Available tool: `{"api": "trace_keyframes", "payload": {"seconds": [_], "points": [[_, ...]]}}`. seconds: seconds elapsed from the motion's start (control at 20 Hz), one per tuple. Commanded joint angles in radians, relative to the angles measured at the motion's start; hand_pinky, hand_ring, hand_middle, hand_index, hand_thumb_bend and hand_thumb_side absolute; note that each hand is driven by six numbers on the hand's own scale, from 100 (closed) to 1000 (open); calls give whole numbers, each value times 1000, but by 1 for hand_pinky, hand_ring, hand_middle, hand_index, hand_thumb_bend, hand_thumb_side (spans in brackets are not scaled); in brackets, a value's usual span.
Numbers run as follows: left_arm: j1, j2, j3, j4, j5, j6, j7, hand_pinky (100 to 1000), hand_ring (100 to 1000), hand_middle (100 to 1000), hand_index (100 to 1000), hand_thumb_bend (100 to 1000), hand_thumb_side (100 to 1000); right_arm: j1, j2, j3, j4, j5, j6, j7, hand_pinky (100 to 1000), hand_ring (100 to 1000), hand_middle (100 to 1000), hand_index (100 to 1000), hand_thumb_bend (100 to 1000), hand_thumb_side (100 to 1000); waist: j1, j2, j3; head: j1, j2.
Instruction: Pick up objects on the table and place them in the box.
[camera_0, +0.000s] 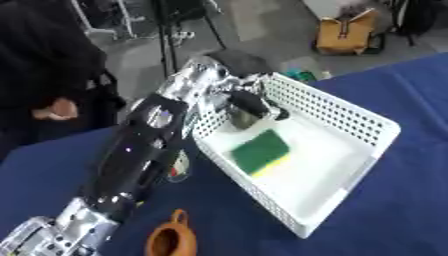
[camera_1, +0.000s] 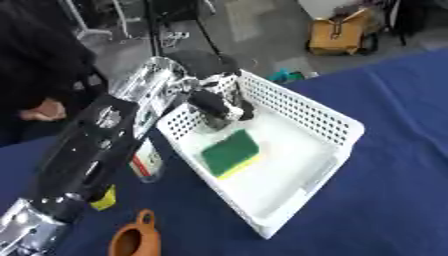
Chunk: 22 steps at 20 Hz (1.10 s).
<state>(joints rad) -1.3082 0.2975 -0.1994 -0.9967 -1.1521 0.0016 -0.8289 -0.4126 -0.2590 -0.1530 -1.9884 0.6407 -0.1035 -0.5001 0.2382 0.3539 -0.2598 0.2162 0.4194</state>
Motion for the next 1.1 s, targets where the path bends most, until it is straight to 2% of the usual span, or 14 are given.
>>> {"api": "trace_keyframes", "payload": {"seconds": [0.05, 0.1, 0.2, 0.45, 0.5, 0.55, 0.6, 0.65, 0.7, 0.85, 0.9, 0.95, 1.0, 1.1], "points": [[-35, 18, 20, 46, 64, 64, -73, 1000, 1000, 1000, 1000, 722, 1000, -9, -12, 3, -12, -10, 0, -3, 568, 494, 465, 535, 100, 581, -12, -19, -3, -5, -14], [-37, 20, 25, 53, 63, 72, -75, 1000, 1000, 1000, 1000, 724, 1000, -9, -11, 3, -12, -12, 0, -2, 568, 493, 465, 535, 100, 583, -12, -17, -2, -7, -17], [-37, 20, 30, 42, 74, 71, -77, 1000, 1000, 1000, 979, 629, 1000, -7, -11, 3, -12, -17, 1, -1, 568, 492, 464, 535, 100, 582, -12, -12, -1, -9, -20], [-32, 31, 21, -25, 105, 68, -78, 1000, 1000, 1000, 1000, 592, 1000, -4, -12, 3, -12, -22, 3, 3, 568, 491, 464, 535, 100, 581, -12, -10, 4, -13, -19], [-33, 35, 21, -47, 101, 70, -75, 1000, 1000, 1000, 1000, 464, 1000, -3, -12, 2, -12, -22, 4, 2, 569, 492, 465, 536, 100, 583, -12, -12, 5, -12, -18], [-33, 40, 23, -81, 92, 74, -76, 1000, 1000, 1000, 1000, 464, 1000, -2, -13, 1, -12, -22, 4, 2, 569, 492, 465, 536, 100, 583, -12, -14, 7, -12, -17], [-33, 48, 25, -122, 84, 76, -68, 1000, 1000, 1000, 1000, 203, 1000, 0, -14, 1, -12, -21, 5, 1, 571, 493, 465, 536, 100, 584, -12, -17, 10, -12, -15], [-28, 59, 26, -177, 79, 78, -41, 1000, 1000, 1000, 1000, 203, 1000, 2, -15, -1, -12, -20, 6, 0, 571, 493, 465, 536, 100, 584, -12, -21, 13, -13, -14], [-23, 68, 30, -228, 83, 82, -8, 1000, 1000, 1000, 1000, 100, 1000, 4, -16, -2, -12, -19, 7, -2, 572, 494, 466, 537, 100, 587, -13, -25, 17, -12, -12], [-1, 96, 36, -346, 142, 109, 101, 1000, 1000, 1000, 1000, 100, 1000, 8, -16, -4, -12, -16, 10, -6, 572, 494, 467, 537, 100, 589, -16, -35, 27, -9, -8], [5, 108, 37, -384, 165, 114, 141, 992, 953, 985, 1000, 100, 1000, 10, -15, -6, -12, -15, 11, -7, 573, 495, 468, 538, 100, 590, -20, -40, 32, -7, -7], [16, 123, 36, -425, 192, 119, 186, 992, 953, 985, 1000, 100, 1000, 12, -15, -7, -12, -14, 12, -9, 573, 495, 468, 538, 100, 590, -22, -44, 37, -6, -6], [26, 141, 38, -467, 217, 124, 234, 940, 902, 925, 985, 100, 1000, 14, -15, -9, -12, -13, 13, -11, 574, 496, 468, 538, 100, 592, -25, -49, 42, -5, -4], [62, 186, 47, -567, 279, 142, 353, 902, 873, 892, 971, 100, 1000, 19, -14, -13, -12, -10, 17, -17, 575, 496, 469, 537, 100, 594, -33, -59, 54, -5, -1]]}}
